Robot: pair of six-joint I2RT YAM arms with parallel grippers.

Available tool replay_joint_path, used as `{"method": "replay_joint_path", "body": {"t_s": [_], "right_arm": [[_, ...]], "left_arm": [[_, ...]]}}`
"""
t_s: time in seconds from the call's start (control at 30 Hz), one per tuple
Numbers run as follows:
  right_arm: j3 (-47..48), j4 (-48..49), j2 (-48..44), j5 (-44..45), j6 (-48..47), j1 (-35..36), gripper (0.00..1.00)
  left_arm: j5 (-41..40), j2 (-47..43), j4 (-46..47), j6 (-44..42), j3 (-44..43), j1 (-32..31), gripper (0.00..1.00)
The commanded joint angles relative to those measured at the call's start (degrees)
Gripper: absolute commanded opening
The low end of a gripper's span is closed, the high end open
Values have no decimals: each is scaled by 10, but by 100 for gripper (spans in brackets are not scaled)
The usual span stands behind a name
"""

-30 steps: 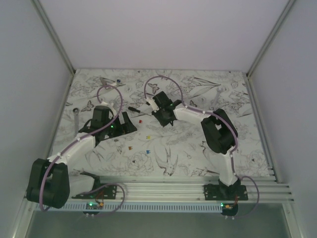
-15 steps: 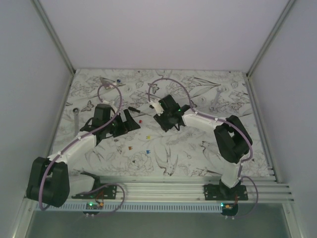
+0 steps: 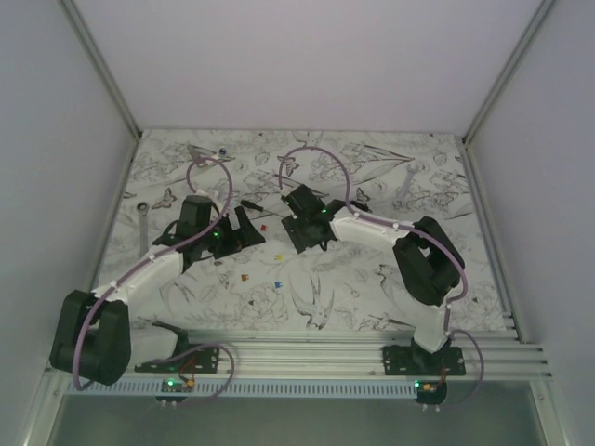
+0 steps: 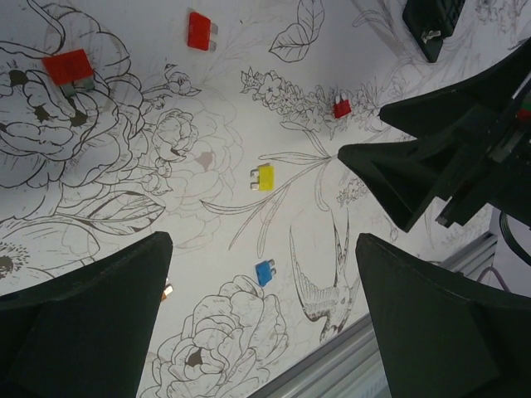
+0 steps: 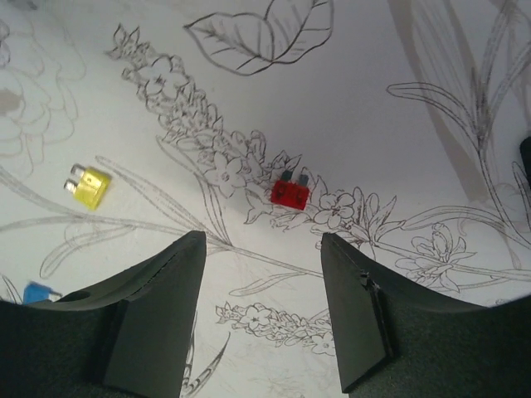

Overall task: Snap on the fuse box
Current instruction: Pick up the fuse from the center of the board.

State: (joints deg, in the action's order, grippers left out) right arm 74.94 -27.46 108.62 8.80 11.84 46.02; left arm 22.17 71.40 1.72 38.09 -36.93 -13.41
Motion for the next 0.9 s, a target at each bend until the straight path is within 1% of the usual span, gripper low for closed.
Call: {"method": "replay_joint_path", "body": {"t_s": [0.0, 0.2, 0.53, 0.8, 0.87], "right_arm": [[41, -48, 22, 62, 71, 4, 64], [70, -58, 49, 50, 93, 1, 61], [86, -57, 76, 42, 105, -15, 44], [91, -49, 89, 29, 107, -21, 42], [93, -49, 95, 24, 106, -22, 40]], "left_arm": [[-11, -16, 2, -3, 1, -2, 98], [-18, -28, -7, -7, 3, -2, 98], [-26, -34, -14, -14, 3, -3, 99], [-26, -22, -15, -16, -3, -3, 99], [-25, -20, -15, -17, -4, -2, 99]]}}
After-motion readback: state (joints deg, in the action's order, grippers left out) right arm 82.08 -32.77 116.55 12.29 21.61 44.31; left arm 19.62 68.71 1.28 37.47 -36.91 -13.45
